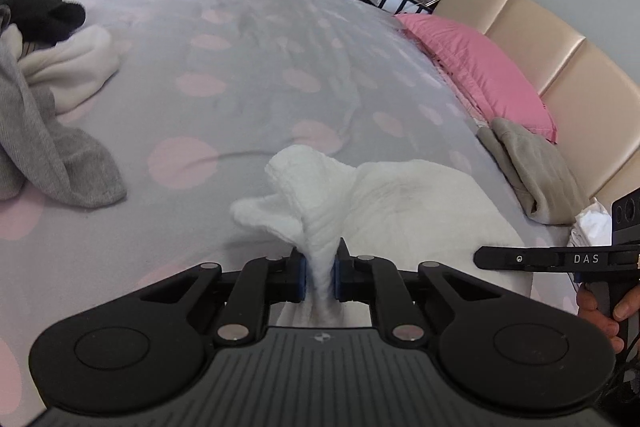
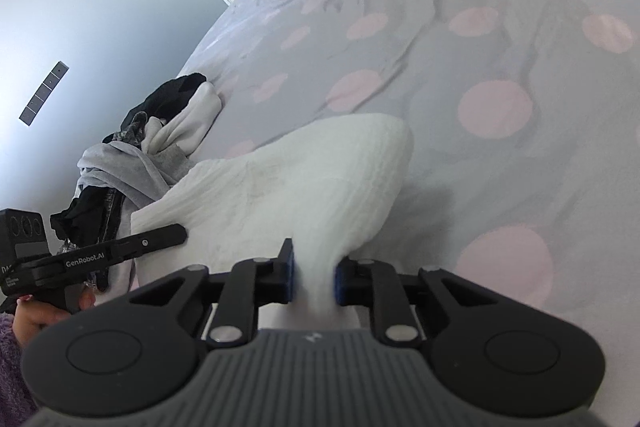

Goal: Fold clothes
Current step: 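Pinch the folded shirt with both grippers and carry it toward the headboard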

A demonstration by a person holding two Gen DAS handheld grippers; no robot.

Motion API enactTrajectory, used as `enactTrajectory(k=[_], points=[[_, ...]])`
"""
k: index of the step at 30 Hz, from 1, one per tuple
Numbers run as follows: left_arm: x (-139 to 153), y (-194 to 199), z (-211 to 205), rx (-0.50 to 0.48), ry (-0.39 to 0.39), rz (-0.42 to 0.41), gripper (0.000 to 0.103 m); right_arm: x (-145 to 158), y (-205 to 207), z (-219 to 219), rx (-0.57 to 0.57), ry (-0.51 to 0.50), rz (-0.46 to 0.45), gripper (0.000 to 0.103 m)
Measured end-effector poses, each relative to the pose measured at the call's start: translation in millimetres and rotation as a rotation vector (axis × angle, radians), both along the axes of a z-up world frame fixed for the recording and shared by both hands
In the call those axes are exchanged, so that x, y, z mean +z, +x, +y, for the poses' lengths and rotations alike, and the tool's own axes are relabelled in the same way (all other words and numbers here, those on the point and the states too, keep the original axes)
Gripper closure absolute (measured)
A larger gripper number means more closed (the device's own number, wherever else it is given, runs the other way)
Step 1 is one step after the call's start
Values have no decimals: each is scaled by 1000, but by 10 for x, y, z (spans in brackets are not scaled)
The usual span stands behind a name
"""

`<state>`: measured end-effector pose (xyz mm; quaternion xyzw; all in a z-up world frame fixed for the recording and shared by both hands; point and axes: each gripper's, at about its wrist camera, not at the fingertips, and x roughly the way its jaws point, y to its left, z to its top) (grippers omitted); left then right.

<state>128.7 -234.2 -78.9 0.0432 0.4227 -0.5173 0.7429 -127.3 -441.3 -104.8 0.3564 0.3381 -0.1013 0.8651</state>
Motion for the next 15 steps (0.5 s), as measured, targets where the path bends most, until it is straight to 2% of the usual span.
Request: enactTrajectory(k=[10, 15], points=[[696, -737, -138, -127, -78, -131, 93, 643, -1005, 223, -109, -102, -81, 84], [1014, -1159, -417, -214, -125, -192, 93, 980, -1538, 230, -199, -158, -129, 84]])
